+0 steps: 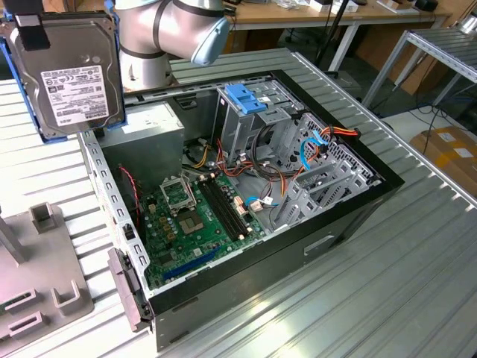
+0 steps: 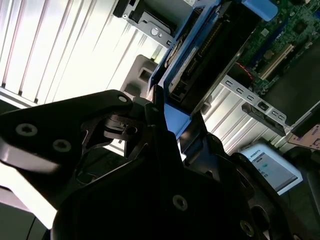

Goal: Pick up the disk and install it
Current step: 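Pick up the disk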

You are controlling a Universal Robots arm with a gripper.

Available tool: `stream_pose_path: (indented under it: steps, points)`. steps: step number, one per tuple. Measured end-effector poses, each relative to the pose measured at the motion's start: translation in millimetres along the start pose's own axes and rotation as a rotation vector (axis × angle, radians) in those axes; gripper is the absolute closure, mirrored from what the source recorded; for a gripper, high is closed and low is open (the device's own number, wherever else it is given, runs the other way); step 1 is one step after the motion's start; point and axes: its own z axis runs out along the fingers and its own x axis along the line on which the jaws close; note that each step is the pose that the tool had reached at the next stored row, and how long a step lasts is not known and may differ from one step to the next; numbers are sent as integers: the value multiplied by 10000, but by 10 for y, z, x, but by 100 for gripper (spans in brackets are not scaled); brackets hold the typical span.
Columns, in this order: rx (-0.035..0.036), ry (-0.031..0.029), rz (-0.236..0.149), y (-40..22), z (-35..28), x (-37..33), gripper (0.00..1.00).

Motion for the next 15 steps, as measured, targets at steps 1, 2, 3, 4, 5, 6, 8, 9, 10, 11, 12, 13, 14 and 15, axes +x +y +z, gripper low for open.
stream_pose_path:
  steps: [1,2,3,4,5,6,8,9,10,11,12,13,14,15]
  points:
    - [0,1,-1,-52,1,1,63]
    - [-1,1,0,-117,2,3,63]
    - [0,0,1,-176,4,4,63]
    - [0,0,0,-223,5,6,63]
    - [-1,1,-1,-259,5,7,63]
    - [0,0,0,-290,6,7,63]
    - [0,0,0,-401,9,10,63]
    - [0,0,-1,-430,9,11,63]
    - [-1,1,0,-482,10,12,63]
    - [0,0,1,-518,11,13,63]
    - [0,0,0,-545,12,14,63]
    - [0,0,0,-586,13,15,63]
    - [0,0,0,-611,13,16,63]
    - [0,0,-1,-634,14,16,63]
